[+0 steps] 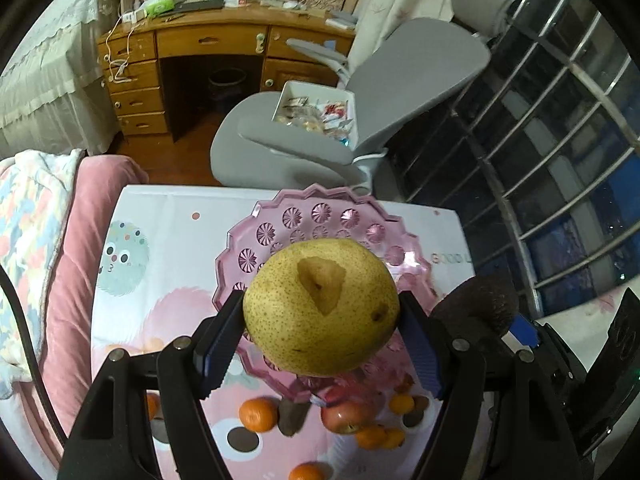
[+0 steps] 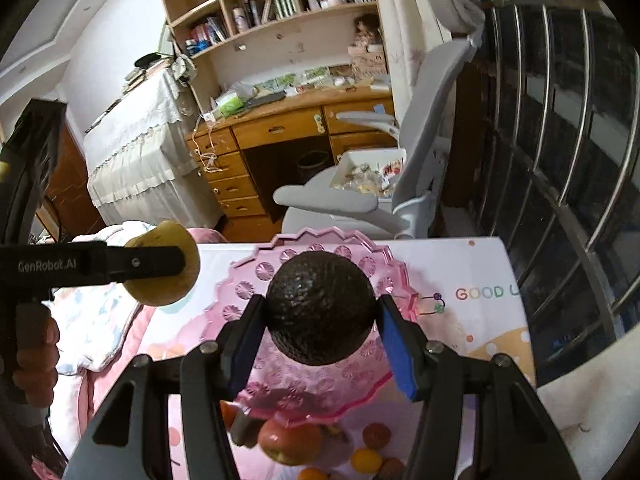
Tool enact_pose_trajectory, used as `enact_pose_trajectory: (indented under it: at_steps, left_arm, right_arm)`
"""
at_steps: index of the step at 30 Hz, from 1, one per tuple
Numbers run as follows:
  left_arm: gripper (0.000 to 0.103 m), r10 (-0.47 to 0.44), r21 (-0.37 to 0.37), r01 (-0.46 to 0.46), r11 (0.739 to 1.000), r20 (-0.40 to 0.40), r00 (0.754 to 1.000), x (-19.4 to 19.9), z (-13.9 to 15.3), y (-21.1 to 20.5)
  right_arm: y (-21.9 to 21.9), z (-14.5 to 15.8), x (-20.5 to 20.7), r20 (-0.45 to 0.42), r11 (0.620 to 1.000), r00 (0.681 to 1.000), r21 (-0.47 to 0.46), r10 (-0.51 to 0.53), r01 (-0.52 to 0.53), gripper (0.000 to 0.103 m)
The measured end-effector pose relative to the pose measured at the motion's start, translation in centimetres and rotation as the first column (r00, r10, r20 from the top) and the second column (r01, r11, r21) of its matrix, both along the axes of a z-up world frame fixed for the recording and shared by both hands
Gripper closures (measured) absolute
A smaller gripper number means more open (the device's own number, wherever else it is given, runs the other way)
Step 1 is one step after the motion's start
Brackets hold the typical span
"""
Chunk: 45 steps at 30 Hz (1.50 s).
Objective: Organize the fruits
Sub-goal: 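Carry the pear and avocado over the pink bowl and open both grippers, then lift both open grippers away from the pink bowl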
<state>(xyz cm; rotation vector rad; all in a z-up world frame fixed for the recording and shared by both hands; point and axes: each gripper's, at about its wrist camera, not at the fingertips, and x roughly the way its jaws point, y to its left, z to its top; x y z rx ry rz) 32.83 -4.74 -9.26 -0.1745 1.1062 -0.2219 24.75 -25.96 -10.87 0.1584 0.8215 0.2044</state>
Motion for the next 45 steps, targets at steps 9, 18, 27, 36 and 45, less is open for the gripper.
enact_pose_trajectory:
  at_steps: [9,18,27,36,45]
  left_arm:
    - [0.029,0.027,0.038,-0.021,0.999,-0.162,0.986,2.5,-7.7,-1.3]
    - [0.029,0.027,0.074,-0.007,0.997,-0.268,0.963,3.1,-12.0,-2.1]
    - [0.020,0.031,0.058,-0.016,0.998,-0.252,0.967,2.3,-12.1,-1.7]
    - [0.015,0.036,0.025,-0.032,0.999,-0.159,0.987,-0.2,-7.6,-0.3]
    - [0.015,0.078,0.027,-0.075,0.997,-0.147,0.986,-5.7,-5.5,3.8]
  right_arm:
    - [0.1,-6.8,3.5,-0.209,1.000,0.978,0.013,0.010,-0.007,0.046]
    - [-0.2,-9.9,4.7,-0.317,1.000,0.949,0.015,-0.003,0.008,0.046]
    - [-1.2,-9.1,4.9,-0.301,0.998,0.954,0.053,-0.007,0.024,0.045]
    - [-2.4,-7.5,2.4,-0.312,0.993,0.949,0.092,-0.047,0.079,0.045]
    - [-3.0,-7.1,-1.5,-0.350,0.980,0.933,0.144,-0.082,0.140,0.045]
